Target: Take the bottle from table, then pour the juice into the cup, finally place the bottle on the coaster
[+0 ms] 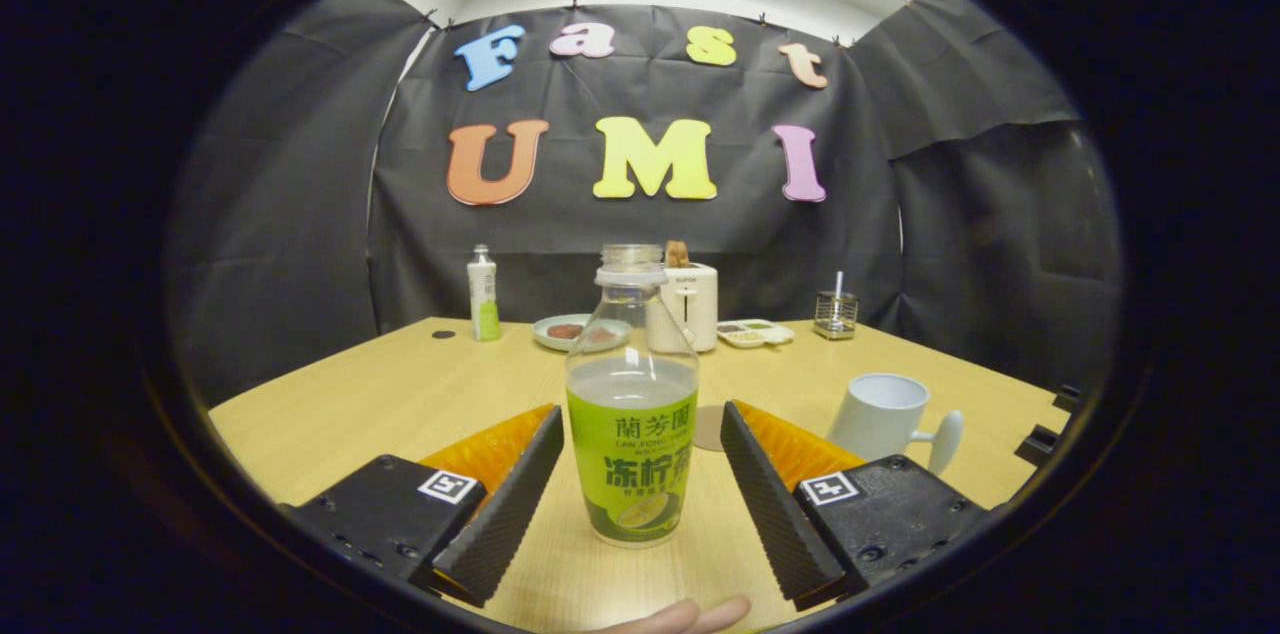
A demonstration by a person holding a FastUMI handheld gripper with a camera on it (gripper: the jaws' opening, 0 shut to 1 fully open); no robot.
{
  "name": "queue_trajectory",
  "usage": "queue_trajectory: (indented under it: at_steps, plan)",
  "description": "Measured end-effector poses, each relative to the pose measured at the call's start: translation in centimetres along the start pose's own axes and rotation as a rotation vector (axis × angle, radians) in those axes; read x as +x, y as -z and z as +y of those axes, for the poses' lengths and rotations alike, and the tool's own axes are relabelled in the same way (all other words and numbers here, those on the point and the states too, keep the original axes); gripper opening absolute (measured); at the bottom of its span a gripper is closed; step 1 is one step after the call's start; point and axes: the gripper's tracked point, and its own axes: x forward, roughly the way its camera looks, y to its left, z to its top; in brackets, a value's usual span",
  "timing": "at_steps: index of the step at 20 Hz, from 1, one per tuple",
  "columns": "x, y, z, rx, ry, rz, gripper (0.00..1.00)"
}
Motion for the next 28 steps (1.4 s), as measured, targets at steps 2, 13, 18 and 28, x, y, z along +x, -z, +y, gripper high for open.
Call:
queue_trajectory:
  at_steps: [2, 13, 18, 28]
  plan:
    - [0.8, 0.3, -0.1, -0.029, 0.011, 0.005, 1.00]
    - [0.5, -2.3, 1.0, -0.042, 0.013, -0.036, 0.82]
    - [-0.9, -4.8, 0.8, 0.055, -0.006, -0.035, 0.81]
    - [-1.3, -8.1, 0.2, 0.480, -0.160, -0.038, 0.81]
